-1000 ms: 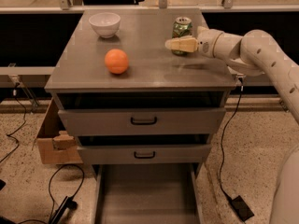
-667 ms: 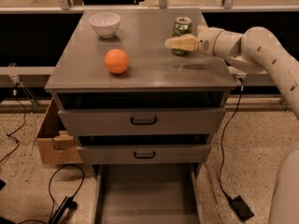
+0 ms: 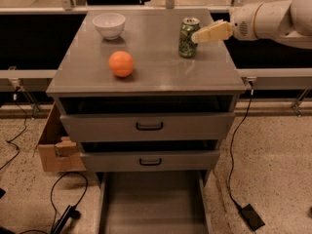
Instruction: Pick green can from bottom drawer and place on counter
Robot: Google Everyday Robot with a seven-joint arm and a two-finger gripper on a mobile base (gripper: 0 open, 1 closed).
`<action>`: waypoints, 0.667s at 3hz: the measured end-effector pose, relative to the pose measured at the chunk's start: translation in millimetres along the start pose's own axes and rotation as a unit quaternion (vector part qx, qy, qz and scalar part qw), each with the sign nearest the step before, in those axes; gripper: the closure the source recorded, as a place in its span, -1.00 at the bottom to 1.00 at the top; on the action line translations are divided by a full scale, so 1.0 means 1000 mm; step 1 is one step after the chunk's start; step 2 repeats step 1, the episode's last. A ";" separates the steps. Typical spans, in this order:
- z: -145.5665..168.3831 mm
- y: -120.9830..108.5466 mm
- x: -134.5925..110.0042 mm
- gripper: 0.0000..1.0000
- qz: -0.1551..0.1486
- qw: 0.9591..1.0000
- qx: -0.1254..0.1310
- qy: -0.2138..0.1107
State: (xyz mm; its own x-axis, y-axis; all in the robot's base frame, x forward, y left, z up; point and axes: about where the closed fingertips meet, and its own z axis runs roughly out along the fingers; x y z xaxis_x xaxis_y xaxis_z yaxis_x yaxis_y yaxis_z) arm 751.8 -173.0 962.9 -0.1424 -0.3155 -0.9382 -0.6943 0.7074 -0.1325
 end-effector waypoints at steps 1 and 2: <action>-0.050 0.020 -0.014 -1.00 -0.048 0.997 0.034 0.058; -0.050 0.020 -0.014 -1.00 -0.048 0.997 0.034 0.058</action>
Offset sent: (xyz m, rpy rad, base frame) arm 0.0000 0.0000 0.0000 0.0000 0.0000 0.0000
